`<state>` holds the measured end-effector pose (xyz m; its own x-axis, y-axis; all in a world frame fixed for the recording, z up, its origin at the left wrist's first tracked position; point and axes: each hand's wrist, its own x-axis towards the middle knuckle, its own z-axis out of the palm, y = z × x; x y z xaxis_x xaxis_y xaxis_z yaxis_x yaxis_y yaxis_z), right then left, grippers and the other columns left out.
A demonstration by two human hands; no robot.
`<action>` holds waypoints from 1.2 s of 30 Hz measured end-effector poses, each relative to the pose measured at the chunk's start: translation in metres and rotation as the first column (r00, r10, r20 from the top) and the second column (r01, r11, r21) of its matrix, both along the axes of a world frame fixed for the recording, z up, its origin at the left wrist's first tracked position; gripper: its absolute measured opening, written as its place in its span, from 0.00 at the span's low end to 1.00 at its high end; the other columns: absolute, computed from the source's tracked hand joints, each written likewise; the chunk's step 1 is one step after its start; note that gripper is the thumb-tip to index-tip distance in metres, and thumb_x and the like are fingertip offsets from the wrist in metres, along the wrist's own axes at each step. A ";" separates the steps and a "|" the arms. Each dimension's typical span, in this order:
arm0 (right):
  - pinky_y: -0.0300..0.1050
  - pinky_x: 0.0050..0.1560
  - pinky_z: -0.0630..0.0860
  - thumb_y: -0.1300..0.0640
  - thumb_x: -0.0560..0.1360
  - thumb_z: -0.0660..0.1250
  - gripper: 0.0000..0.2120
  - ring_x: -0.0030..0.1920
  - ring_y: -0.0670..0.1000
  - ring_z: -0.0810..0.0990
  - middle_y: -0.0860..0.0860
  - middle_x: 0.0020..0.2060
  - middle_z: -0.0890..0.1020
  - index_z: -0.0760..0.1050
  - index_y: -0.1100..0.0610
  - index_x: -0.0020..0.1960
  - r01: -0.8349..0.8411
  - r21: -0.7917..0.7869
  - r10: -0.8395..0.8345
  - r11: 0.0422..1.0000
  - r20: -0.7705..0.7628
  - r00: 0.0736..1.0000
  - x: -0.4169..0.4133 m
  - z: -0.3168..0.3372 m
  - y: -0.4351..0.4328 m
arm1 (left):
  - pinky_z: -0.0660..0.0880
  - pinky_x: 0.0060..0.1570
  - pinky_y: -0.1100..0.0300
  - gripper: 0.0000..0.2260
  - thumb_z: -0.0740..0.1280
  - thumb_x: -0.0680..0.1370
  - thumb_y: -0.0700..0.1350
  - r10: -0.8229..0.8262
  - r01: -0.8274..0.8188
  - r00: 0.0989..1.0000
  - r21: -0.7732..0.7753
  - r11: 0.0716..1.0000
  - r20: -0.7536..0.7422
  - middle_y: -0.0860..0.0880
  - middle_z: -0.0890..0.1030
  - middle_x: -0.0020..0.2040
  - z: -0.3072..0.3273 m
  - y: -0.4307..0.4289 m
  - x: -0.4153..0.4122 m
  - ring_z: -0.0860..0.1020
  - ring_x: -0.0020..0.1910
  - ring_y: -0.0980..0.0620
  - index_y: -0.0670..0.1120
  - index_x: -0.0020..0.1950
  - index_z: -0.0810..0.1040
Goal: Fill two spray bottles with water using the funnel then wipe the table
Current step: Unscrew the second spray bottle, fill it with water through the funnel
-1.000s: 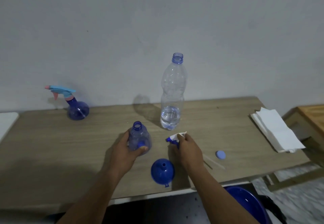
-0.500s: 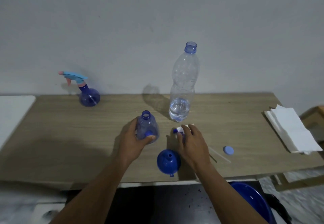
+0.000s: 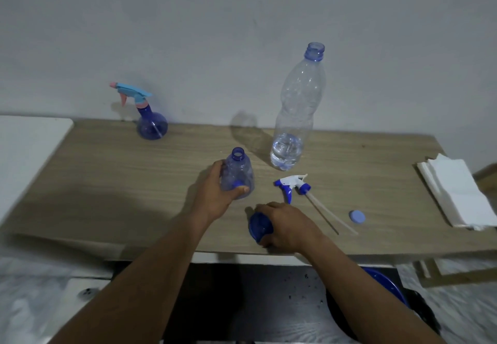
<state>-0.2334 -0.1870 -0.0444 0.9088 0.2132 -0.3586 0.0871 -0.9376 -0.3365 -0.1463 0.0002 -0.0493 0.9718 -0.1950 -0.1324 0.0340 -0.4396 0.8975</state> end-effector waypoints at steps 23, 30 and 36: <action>0.38 0.51 0.79 0.69 0.68 0.78 0.26 0.53 0.46 0.84 0.53 0.55 0.82 0.72 0.61 0.62 0.126 0.966 -0.620 0.227 0.044 0.783 0.066 0.103 0.040 | 0.74 0.43 0.75 0.31 0.79 0.66 0.33 0.071 -0.088 0.994 -0.207 0.974 -0.086 0.59 0.78 0.54 -0.011 -0.006 0.002 0.77 0.46 0.75 0.51 0.62 0.71; 0.39 0.57 0.78 0.72 0.66 0.78 0.31 0.60 0.44 0.81 0.50 0.60 0.79 0.71 0.55 0.64 0.093 0.952 -0.596 0.292 0.105 0.796 0.067 0.080 0.042 | 0.76 0.44 0.72 0.30 0.79 0.67 0.36 0.046 -0.063 0.995 -0.217 0.974 -0.085 0.52 0.80 0.58 -0.009 -0.003 0.001 0.80 0.49 0.68 0.48 0.66 0.72; 0.46 0.67 0.76 0.70 0.68 0.79 0.40 0.66 0.48 0.78 0.48 0.66 0.76 0.66 0.52 0.74 0.120 0.921 -0.544 0.370 0.110 0.832 0.065 0.061 0.038 | 0.74 0.44 0.76 0.30 0.80 0.67 0.39 0.031 -0.038 0.998 -0.141 0.989 -0.051 0.54 0.80 0.58 -0.002 -0.001 -0.002 0.80 0.54 0.58 0.47 0.66 0.72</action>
<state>-0.1683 -0.1486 0.0168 0.9760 -0.1455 0.1623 0.1419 -0.1412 -0.9798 -0.1479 -0.0011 -0.0514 0.9715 -0.1812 -0.1529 0.0921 -0.3056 0.9477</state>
